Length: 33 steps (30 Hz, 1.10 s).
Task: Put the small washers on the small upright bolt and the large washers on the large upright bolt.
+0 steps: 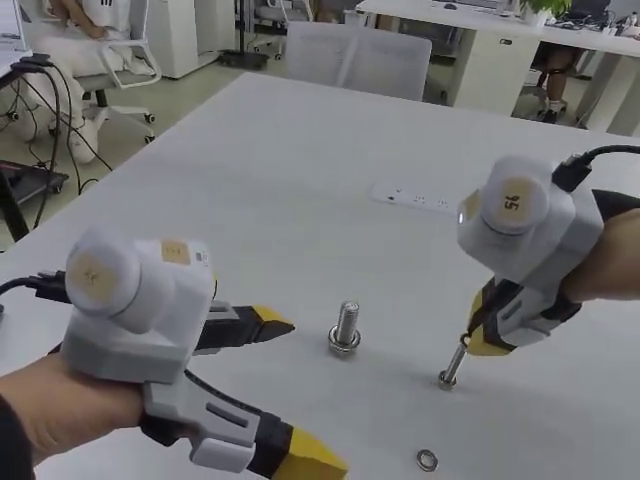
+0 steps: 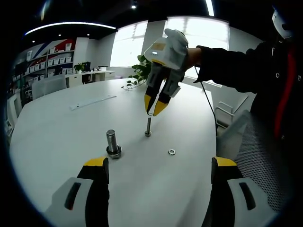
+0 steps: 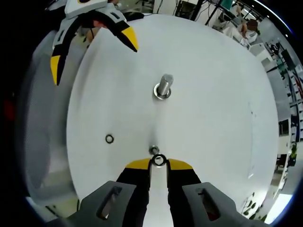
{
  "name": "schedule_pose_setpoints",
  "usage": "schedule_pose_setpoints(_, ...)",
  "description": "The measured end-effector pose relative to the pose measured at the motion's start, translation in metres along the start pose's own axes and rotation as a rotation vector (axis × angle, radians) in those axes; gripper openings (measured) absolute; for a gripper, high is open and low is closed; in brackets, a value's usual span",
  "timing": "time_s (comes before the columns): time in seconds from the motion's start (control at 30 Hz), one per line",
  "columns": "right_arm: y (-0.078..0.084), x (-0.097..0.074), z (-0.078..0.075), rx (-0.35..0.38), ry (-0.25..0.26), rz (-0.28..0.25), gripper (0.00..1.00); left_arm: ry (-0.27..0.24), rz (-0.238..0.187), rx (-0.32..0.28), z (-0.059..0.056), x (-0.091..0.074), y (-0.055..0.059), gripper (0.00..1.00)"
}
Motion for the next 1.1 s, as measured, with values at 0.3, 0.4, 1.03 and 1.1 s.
schedule_pose_setpoints(0.3, 0.000, 0.007, 0.001, -0.010, -0.009, 0.012, 0.14, -0.005, 0.000, -0.004, 0.001, -0.001, 0.001, 0.89)
schedule_pose_setpoints(0.4, 0.000, 0.008, 0.002, -0.012, -0.010, 0.017, 0.14, -0.006, 0.001, -0.005, 0.001, -0.002, 0.002, 0.89)
schedule_pose_setpoints(1.03, 0.004, 0.028, 0.005, -0.001, -0.045, 0.043, 0.14, -0.006, -0.001, -0.011, 0.000, -0.004, 0.004, 0.89)
schedule_pose_setpoints(1.1, 0.005, 0.032, 0.005, -0.003, -0.052, 0.048, 0.14, -0.006, 0.000, -0.013, 0.000, -0.004, 0.004, 0.89)
Point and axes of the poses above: the centre of the closed fingertips' face, and the gripper's own axes: x roughly forward along the fingers, z roughly to its left, y roughly out of its underside, the point moved 2 cm from there along -x, roughly backward along the fingers, and after that the axes turned 15 degrees about x, right-handed, at the moved point
